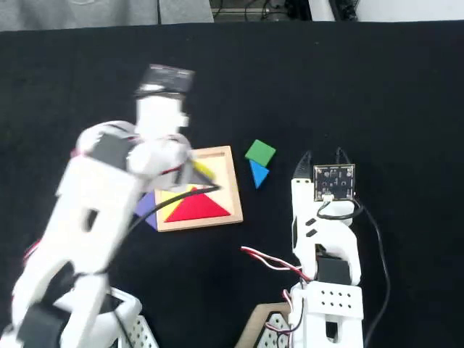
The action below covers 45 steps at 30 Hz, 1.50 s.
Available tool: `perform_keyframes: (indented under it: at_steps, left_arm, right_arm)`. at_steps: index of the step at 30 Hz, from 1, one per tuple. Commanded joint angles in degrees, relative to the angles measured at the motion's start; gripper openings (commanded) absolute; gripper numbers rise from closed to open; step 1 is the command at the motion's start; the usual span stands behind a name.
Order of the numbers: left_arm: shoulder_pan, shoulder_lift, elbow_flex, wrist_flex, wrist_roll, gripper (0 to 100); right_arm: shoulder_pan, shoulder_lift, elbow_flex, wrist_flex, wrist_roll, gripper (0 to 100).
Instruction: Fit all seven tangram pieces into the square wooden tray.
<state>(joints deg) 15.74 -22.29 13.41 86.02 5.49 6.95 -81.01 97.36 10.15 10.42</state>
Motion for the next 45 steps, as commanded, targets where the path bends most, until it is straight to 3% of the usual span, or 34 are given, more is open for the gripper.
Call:
perform_keyframes:
  at_steps: [1, 5, 9, 12, 15, 20, 25, 27, 41, 45]
  left_arm:
    - [-10.33, -13.71, 3.12, 4.48, -1.76, 33]
    - [-19.30, -20.40, 13.14, 4.66, -1.93, 33]
    - [-29.41, -23.03, 25.63, -5.36, -6.15, 33]
    - [-33.27, -22.42, 32.48, -11.34, -12.66, 33]
    - [-33.71, -20.57, 35.12, -12.40, -16.79, 33]
    - [-33.89, -17.05, 29.14, -12.66, -15.91, 33]
    - [-33.63, -11.78, 31.87, -20.92, -0.97, 33]
    - [-33.98, -10.02, 35.38, -25.93, 1.49, 33]
    - [-35.12, -8.09, 40.57, -34.90, -4.13, 33]
    - [-34.59, -7.91, 38.46, -37.10, -12.13, 33]
  right_arm:
    - [-0.44, -0.13, -0.57, -0.26, 0.18, 19.8]
    - [-0.53, -0.13, -0.31, -0.26, 0.26, 19.8]
    - [-0.70, -0.13, -0.22, -0.18, 0.00, 19.8]
    - [-1.49, 0.22, -0.22, -0.09, 0.09, 19.8]
    - [-3.25, 0.40, -0.22, 0.18, 0.26, 19.8]
    - [-3.08, 0.40, -0.22, 0.18, 0.35, 19.8]
    - [-3.25, 0.40, -0.22, 0.35, 0.70, 19.8]
    - [-3.43, -0.13, -0.22, 1.67, 2.90, 19.8]
    - [-5.98, -0.13, -0.22, 1.85, 3.78, 19.8]
    - [-5.89, 0.04, -0.22, 1.93, 3.87, 19.8]
